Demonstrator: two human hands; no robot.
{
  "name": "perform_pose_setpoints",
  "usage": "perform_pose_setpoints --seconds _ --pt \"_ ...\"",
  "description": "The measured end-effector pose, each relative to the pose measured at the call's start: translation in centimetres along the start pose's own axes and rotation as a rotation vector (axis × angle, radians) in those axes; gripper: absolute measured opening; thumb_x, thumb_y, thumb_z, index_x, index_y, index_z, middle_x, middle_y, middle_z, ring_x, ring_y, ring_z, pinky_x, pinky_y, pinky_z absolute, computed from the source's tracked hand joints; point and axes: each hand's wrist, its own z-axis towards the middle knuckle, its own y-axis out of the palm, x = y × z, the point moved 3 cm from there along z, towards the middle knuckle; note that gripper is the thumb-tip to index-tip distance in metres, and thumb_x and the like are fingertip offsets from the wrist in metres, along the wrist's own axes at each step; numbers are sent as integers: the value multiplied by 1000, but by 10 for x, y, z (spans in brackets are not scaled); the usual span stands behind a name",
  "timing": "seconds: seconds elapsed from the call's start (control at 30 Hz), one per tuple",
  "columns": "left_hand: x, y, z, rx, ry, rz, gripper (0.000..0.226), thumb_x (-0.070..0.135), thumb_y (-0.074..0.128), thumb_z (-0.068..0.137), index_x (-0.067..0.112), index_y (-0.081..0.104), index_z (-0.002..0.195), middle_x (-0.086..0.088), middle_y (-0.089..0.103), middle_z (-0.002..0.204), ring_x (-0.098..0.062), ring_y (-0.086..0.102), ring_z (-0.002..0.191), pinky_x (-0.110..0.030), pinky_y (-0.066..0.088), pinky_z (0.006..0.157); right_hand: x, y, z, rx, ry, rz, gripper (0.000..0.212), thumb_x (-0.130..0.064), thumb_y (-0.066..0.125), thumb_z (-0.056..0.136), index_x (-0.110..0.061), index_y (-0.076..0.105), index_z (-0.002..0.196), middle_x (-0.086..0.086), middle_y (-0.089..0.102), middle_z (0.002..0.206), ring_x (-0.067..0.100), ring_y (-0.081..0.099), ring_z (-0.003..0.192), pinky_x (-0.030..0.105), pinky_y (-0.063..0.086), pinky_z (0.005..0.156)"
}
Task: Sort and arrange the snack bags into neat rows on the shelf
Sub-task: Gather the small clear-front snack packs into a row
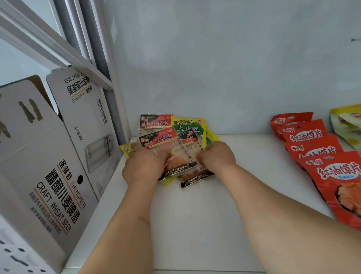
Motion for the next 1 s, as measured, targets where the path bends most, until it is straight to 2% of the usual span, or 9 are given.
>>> perform_pose_setpoints --seconds 0.13,0.23,0.37,0.5,0.57,0.67,0.8,0.9,1.0 --pt "2 -3 -3 -82 -25 -42 104 66 70 66 12 34 146 -8 60 131 -32 58 120 -45 49 96 1 -2 6 -66 41 106 18 -10 62 89 -1 72 100 13 71 99 30 68 97 32 53 77" --pt "5 -7 -5 -32 24 -137 91 55 77 61 16 41 135 -6 63 127 -33 61 113 -49 52 92 4 -10 3 -16 14 186 21 -13 55 93 -2 71 101 14 71 101 31 68 96 38 55 82" --pt "9 -9 -12 34 121 -193 76 24 72 80 17 32 145 -11 52 135 -36 60 112 -47 53 85 13 -23 -4 39 -19 229 17 -18 49 98 -8 62 91 10 64 94 28 62 88 32 47 74" --pt "16 -12 -16 59 207 -207 82 9 65 86 20 21 155 -15 43 139 -36 57 115 -44 51 86 19 -32 -11 -60 20 377 19 -20 68 92 -12 57 79 8 67 86 21 63 70 26 47 60" --pt "20 -13 -17 46 214 -297 80 5 66 85 20 26 153 -14 46 137 -33 55 118 -42 51 92 18 -35 -16 -182 41 451 15 -14 76 85 -12 62 81 6 70 80 16 64 63 22 47 52" --pt "25 -16 -20 -8 192 -463 71 1 69 84 22 38 145 -4 62 124 -25 62 112 -39 55 90 21 -42 -17 -267 54 510 12 -9 78 82 -6 71 91 10 75 86 18 70 66 23 53 56" --pt "32 -11 -25 -135 109 -730 79 0 66 91 25 25 153 0 65 123 -18 70 95 -31 62 69 33 -60 -4 -180 53 616 2 -8 72 88 -8 70 90 10 76 92 18 72 67 28 59 66" --pt "43 -1 -30 -205 68 -852 74 7 60 89 42 29 147 -5 61 137 -26 68 111 -51 59 85 39 -82 7 -71 50 623 6 -13 64 95 -10 67 91 4 73 96 14 71 67 29 56 70" --pt "60 16 -44 -327 72 -863 67 3 55 93 37 31 145 -6 62 135 -25 64 118 -51 52 99 50 -101 25 87 76 463 19 -15 58 98 -11 61 80 10 70 95 21 66 77 36 55 76"
